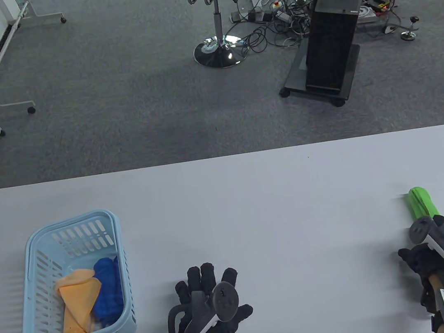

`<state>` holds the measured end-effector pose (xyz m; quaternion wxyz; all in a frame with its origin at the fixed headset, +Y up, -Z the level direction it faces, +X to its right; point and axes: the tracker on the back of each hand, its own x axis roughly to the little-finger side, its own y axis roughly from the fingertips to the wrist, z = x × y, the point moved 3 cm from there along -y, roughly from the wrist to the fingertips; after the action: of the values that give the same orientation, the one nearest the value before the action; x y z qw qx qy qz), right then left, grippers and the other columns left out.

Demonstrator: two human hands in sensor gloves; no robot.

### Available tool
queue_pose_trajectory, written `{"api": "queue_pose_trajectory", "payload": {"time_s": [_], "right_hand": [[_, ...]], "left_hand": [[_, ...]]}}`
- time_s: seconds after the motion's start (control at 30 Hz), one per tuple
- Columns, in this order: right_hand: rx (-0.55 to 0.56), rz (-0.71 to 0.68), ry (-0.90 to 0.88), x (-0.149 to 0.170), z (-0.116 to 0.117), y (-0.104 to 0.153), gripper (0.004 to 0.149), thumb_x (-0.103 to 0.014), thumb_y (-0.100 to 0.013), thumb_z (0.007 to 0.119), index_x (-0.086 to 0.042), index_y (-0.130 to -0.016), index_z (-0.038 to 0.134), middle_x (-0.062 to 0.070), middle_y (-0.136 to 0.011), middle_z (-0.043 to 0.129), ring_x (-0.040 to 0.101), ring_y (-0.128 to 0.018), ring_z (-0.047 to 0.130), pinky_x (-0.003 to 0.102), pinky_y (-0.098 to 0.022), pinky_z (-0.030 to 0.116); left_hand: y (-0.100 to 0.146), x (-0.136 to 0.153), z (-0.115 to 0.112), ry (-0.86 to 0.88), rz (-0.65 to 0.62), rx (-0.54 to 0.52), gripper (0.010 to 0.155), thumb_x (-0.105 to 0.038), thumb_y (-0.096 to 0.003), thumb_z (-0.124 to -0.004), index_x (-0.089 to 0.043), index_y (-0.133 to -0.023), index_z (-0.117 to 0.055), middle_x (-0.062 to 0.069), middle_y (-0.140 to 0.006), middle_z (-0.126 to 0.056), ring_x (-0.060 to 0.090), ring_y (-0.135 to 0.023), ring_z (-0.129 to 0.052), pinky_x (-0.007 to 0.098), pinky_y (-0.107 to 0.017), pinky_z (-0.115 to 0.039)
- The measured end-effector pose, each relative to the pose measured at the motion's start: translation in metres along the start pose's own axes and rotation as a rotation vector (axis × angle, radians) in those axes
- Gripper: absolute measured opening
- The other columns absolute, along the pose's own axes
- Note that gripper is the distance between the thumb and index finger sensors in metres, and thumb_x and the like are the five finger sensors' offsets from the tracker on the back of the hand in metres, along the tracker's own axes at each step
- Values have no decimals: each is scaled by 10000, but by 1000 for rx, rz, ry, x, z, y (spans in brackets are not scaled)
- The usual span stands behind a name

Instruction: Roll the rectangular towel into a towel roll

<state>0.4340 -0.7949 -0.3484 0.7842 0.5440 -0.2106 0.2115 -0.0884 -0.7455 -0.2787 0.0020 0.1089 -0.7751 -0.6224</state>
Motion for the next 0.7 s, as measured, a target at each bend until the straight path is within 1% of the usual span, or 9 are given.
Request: {"api": "queue_pose_trajectory", "payload": {"time_s": [0.17, 0.27, 0.4, 0.57, 0.63, 0.7], "right_hand": [[-24, 37, -54, 8, -3, -6, 908, -609, -262, 635, -332, -1010, 201, 7, -1008, -79, 327, -974, -18, 609, -736, 202], [-40, 67, -33, 14, -3, -9, 910, -614, -262, 632, -337, -1010, 193, 6, -1005, -91, 324, -968, -46, 612, -735, 182], [-13, 58, -40, 15, -5, -7, 925, -636, -243, 622, -349, -1006, 186, 15, -1001, -96, 320, -957, -64, 628, -715, 132], [32, 0, -29, 2, -19, 11, 962, -673, -217, 609, -352, -1005, 158, 29, -1001, -103, 326, -952, -80, 652, -681, 69], [47, -46, -22, -9, -26, 23, 979, -685, -208, 608, -351, -1005, 147, 33, -999, -111, 328, -950, -90, 658, -672, 49], [84, -106, 2, -25, -38, 39, 992, -694, -205, 608, -342, -1009, 147, 35, -1001, -109, 330, -950, -91, 662, -668, 47]], "left_hand": [[0, 1, -1, 16, 1, 17, 902, -688, -322, -700, -396, -1116, -388, 172, -1188, -213, 486, -1078, -176, 736, -689, -216], [-1, 1, -1, 17, 3, 19, 902, -688, -322, -700, -395, -1116, -388, 172, -1187, -211, 487, -1077, -174, 737, -688, -216], [-1, 2, -2, 24, 3, 21, 903, -689, -321, -699, -396, -1116, -386, 171, -1187, -209, 486, -1077, -172, 736, -689, -215], [-1, 1, -2, 22, -6, 23, 907, -692, -321, -699, -394, -1117, -382, 171, -1187, -209, 489, -1077, -168, 739, -685, -214], [-1, 0, -1, 20, -13, 21, 909, -696, -320, -698, -394, -1117, -382, 171, -1188, -214, 492, -1079, -174, 741, -684, -218], [-1, -1, -1, 16, -12, 22, 911, -699, -320, -697, -392, -1118, -384, 172, -1190, -226, 505, -1078, -178, 742, -687, -228]]}}
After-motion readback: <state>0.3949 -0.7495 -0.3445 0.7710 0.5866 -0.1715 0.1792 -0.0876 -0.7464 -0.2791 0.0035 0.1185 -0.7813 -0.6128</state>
